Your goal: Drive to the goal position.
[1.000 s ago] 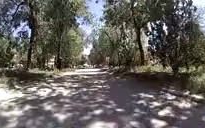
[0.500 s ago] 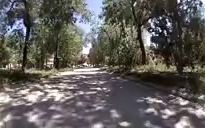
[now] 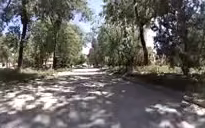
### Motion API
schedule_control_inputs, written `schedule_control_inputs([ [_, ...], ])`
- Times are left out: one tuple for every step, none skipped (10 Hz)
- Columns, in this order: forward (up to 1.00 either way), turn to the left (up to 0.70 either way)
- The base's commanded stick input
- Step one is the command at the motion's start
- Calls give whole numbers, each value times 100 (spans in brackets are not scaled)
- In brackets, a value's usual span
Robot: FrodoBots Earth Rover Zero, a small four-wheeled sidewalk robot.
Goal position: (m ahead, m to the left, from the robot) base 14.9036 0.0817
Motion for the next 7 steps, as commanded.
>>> schedule_control_inputs([
  [70, 11],
  [70, 3],
  [70, 1],
  [70, 1],
  [70, 1],
  [70, 1],
  [70, 1],
])
